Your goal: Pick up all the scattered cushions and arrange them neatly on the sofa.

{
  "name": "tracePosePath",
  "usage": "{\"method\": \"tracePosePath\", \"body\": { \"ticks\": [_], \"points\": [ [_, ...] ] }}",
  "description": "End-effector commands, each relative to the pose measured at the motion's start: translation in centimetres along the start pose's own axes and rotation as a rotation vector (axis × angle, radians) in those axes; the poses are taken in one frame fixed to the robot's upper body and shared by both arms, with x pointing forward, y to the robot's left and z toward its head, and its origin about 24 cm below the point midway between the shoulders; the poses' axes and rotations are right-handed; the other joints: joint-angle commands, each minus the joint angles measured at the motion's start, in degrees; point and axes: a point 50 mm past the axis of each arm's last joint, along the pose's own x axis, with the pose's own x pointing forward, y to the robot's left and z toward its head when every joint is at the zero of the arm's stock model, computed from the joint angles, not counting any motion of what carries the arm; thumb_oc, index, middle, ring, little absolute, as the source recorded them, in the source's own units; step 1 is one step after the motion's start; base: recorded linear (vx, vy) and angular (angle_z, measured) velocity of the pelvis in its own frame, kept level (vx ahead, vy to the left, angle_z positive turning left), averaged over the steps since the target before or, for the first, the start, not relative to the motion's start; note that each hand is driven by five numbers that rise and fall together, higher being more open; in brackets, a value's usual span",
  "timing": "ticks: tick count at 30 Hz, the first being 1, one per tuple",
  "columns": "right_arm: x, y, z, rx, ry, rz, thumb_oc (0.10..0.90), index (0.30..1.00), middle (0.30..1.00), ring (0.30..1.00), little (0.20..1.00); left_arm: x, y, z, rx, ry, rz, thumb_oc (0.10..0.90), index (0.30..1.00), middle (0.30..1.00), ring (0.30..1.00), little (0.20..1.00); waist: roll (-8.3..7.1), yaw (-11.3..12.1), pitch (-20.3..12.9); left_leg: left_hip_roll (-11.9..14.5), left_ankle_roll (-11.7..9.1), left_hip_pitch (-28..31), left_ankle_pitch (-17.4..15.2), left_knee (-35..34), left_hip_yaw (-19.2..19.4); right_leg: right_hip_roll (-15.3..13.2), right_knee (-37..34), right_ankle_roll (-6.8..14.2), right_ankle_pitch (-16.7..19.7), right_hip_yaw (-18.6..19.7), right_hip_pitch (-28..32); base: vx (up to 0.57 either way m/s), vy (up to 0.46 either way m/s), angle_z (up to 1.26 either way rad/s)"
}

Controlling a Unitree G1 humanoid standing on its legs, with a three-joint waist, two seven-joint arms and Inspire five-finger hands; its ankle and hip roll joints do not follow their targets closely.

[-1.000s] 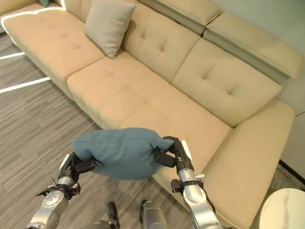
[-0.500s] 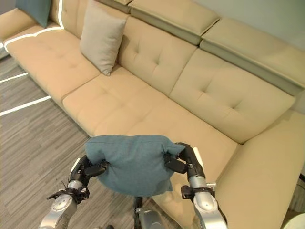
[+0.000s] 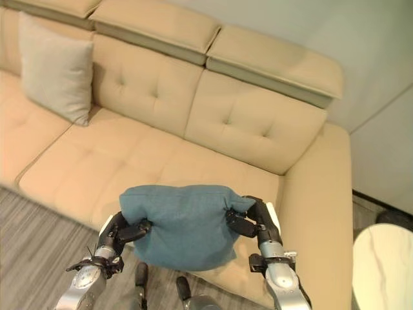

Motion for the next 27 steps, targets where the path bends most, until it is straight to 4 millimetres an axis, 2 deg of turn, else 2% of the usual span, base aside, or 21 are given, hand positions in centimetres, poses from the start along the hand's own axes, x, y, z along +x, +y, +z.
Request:
{"method": "tracePosePath", "body": {
  "ticks": [1,3,4,5,8,11,12,13,14,16,17,20,22,23,25,26,27],
  "points": [
    [1.8,0.8,6.0,0.067,-0.333,0.02,0.4,0.3,0.3,0.3,0.3,1.2,-3.2,7.3,0.008,-0.368,-0.188,0.4,0.3,0.3,0.3,0.3,-1.62,0.57,-4.38,0.23,-1.16,0.42,-7.15,3.48,2.97,-1.75,-0.74,4.3,1.03,-0.43,0.77,0.04,0.153,-1.0],
    [2.3,1.7,6.7,0.072,-0.36,0.044,0.4,0.3,0.3,0.3,0.3,1.5,-2.8,7.9,0.026,-0.387,-0.167,0.4,0.3,0.3,0.3,0.3,-1.6,0.5,-4.02,-0.08,0.35,2.47,-7.75,2.31,6.76,-2.4,3.01,6.44,1.7,0.94,-1.33,0.05,0.209,-0.75],
    [2.3,1.7,6.7,0.072,-0.361,0.044,0.4,0.3,0.3,0.3,0.3,1.5,-2.8,7.9,0.026,-0.388,-0.167,0.4,0.3,0.3,0.3,0.3,-1.58,0.61,-4.13,0.01,0.3,2.29,-7.55,2.22,6.88,-2.32,2.95,6.43,1.92,1.07,-1.56,0.02,0.2,-0.74],
    [2.7,2.5,7.1,0.079,-0.375,0.062,0.4,0.3,0.3,0.3,0.3,1.7,-2.4,8.6,0.03,-0.413,-0.143,0.4,0.3,0.3,0.3,0.3,-1.62,1.18,-3.42,0.31,0.71,3.0,-7.7,1.59,9.17,-2.77,5.93,7.41,3.22,-1.65,-3.83,0.0,0.11,-0.93],
    [2.7,2.9,7.0,0.095,-0.369,0.068,0.4,0.3,0.3,0.3,0.3,1.7,-2.2,8.7,0.03,-0.425,-0.134,0.4,0.3,0.3,0.3,0.3,-1.45,1.87,-3.56,0.17,0.86,5.53,-8.49,0.0,11.83,-4.59,6.87,6.72,2.72,-11.47,-4.88,0.1,0.129,-1.04],
    [2.7,2.8,6.7,0.096,-0.357,0.061,0.4,0.3,0.3,0.3,0.3,1.5,-2.0,8.5,0.025,-0.418,-0.126,0.4,0.3,0.3,0.3,0.3,-1.38,2.12,-4.52,-0.39,0.77,7.23,-9.03,-0.91,14.12,-4.0,4.37,5.72,2.6,-20.1,-5.8,0.11,0.07,-0.65],
    [2.6,2.8,6.6,0.097,-0.352,0.06,0.4,0.3,0.3,0.3,0.3,1.5,-2.0,8.5,0.019,-0.418,-0.126,0.4,0.3,0.3,0.3,0.3,-1.37,2.19,-4.72,-0.65,0.79,7.49,-9.14,-1.08,14.47,-3.66,3.48,5.3,2.23,-22.22,-5.85,0.06,0.018,-0.19],
    [2.6,2.8,6.6,0.097,-0.352,0.06,0.4,0.3,0.3,0.3,0.3,1.5,-2.0,8.5,0.019,-0.417,-0.126,0.4,0.3,0.3,0.3,0.3,-1.34,2.1,-4.71,-0.64,0.78,7.51,-9.13,-1.11,14.37,-3.65,3.43,5.29,2.23,-22.32,-5.78,0.07,-0.009,-0.36],
    [2.5,2.7,6.5,0.095,-0.352,0.044,0.4,0.3,0.3,0.3,0.3,1.4,-2.0,8.7,0.005,-0.429,-0.12,0.4,0.3,0.3,0.3,0.3,-1.48,2.59,-5.16,-1.07,0.75,7.9,-9.26,-1.28,15.21,-4.1,1.23,5.19,1.87,-25.85,-4.65,0.08,-0.026,-0.24],
    [2.4,2.5,6.4,0.085,-0.349,0.04,0.4,0.3,0.3,0.3,0.3,1.4,-2.3,8.5,0.004,-0.422,-0.132,0.4,0.3,0.3,0.3,0.3,-1.5,2.08,-5.2,-1.32,0.8,8.15,-9.4,-1.19,14.97,-3.17,0.16,4.63,1.72,-24.32,-3.89,0.06,-0.025,-0.07],
    [2.3,2.3,6.2,0.079,-0.345,0.029,0.4,0.3,0.3,0.3,0.3,1.5,-2.6,8.4,-0.003,-0.42,-0.135,0.4,0.3,0.3,0.3,0.3,-1.47,1.41,-5.24,-1.72,0.83,8.13,-9.4,-0.87,14.54,-1.79,-0.22,4.18,1.75,-20.71,-3.77,0.06,-0.032,0.12],
    [2.2,1.5,6.3,0.072,-0.353,0.002,0.4,0.3,0.3,0.3,0.3,1.6,-2.9,8.8,-0.016,-0.441,-0.151,0.4,0.3,0.3,0.3,0.3,-1.07,1.04,-5.74,-2.49,0.52,8.1,-10.81,1.04,15.56,-2.11,-3.13,3.74,2.68,-20.2,-1.93,0.04,-0.037,0.1],
    [2.1,0.9,6.3,0.065,-0.352,-0.008,0.4,0.3,0.3,0.3,0.3,1.5,-3.1,9.0,-0.029,-0.453,-0.167,0.4,0.3,0.3,0.3,0.3,-1.38,0.81,-5.31,-2.05,-1.45,6.21,-12.44,9.19,15.09,-2.76,-5.1,2.81,2.79,-19.77,0.3,0.02,-0.079,0.17],
    [2.2,0.8,6.4,0.063,-0.355,-0.01,0.4,0.3,0.3,0.3,0.3,1.4,-3.1,9.2,-0.035,-0.46,-0.162,0.4,0.3,0.3,0.3,0.3,-1.49,1.19,-4.98,-1.8,-2.09,5.04,-12.21,12.37,13.87,-2.74,-5.29,2.47,2.82,-19.35,0.78,0.01,-0.053,0.27],
    [2.2,0.8,6.5,0.067,-0.355,-0.008,0.4,0.3,0.3,0.3,0.3,1.5,-3.0,9.3,-0.042,-0.464,-0.157,0.4,0.3,0.3,0.3,0.3,-1.52,1.64,-4.8,-1.89,-2.5,4.12,-12.07,14.2,12.3,-2.67,-5.65,2.22,2.79,-19.0,1.12,0.01,-0.001,0.01],
    [2.3,0.7,6.4,0.062,-0.348,-0.011,0.4,0.3,0.3,0.3,0.3,1.4,-3.1,9.4,-0.057,-0.47,-0.155,0.4,0.3,0.3,0.3,0.3,-1.71,2.05,-4.73,-1.26,-2.71,2.51,-12.61,15.36,10.3,-3.14,-6.18,2.15,2.76,-18.58,1.64,0.04,0.043,-0.15],
    [2.3,0.5,6.4,0.056,-0.348,-0.016,0.4,0.3,0.3,0.3,0.3,1.3,-3.1,9.3,-0.064,-0.47,-0.153,0.4,0.3,0.3,0.3,0.3,-1.76,1.88,-5.09,-0.08,-2.5,2.47,-13.05,13.9,10.58,-3.68,-6.42,2.46,2.74,-18.77,1.76,0.07,0.066,-0.08]
  ]
}}
